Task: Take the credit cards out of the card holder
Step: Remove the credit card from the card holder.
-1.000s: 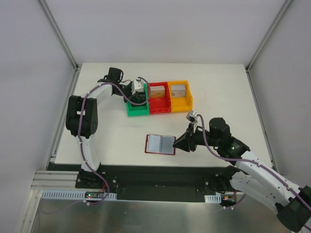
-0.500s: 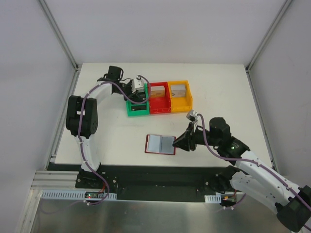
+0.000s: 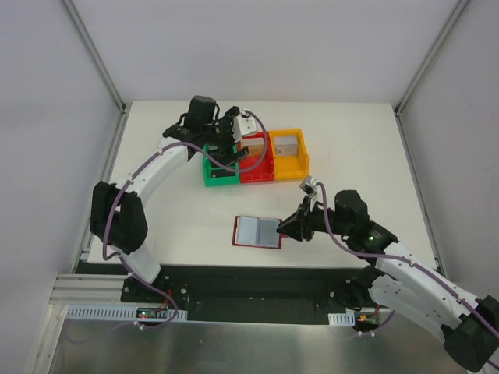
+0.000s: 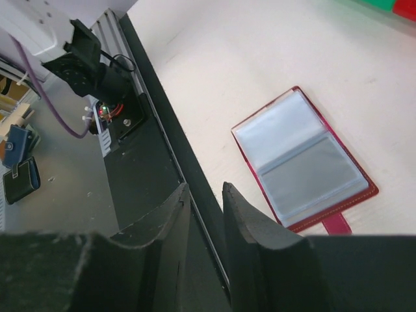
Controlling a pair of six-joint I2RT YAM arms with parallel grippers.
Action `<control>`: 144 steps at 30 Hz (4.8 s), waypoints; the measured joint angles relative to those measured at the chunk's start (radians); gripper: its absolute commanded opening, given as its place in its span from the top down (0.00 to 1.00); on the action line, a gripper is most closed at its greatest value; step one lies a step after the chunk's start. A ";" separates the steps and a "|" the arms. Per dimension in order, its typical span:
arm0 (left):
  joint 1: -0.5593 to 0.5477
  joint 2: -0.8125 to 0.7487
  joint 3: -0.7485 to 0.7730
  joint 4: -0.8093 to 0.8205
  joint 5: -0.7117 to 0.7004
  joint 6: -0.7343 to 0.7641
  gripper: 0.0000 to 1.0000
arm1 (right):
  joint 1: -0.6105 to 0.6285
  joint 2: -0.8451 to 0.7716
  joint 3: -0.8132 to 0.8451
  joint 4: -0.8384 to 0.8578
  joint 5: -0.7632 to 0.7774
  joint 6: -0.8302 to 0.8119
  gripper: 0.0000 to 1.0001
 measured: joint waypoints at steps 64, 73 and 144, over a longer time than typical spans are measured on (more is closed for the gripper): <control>-0.455 -0.386 -0.838 0.388 -0.325 -1.546 0.60 | 0.002 0.467 -0.055 -0.025 0.456 0.310 0.98; -0.541 -0.254 -0.700 0.370 -0.349 -1.521 0.32 | 0.006 0.466 -0.055 -0.008 0.449 0.310 0.91; -0.650 -0.200 -0.592 0.185 -0.691 -1.541 0.39 | 0.114 0.182 0.016 -0.176 0.461 0.254 0.99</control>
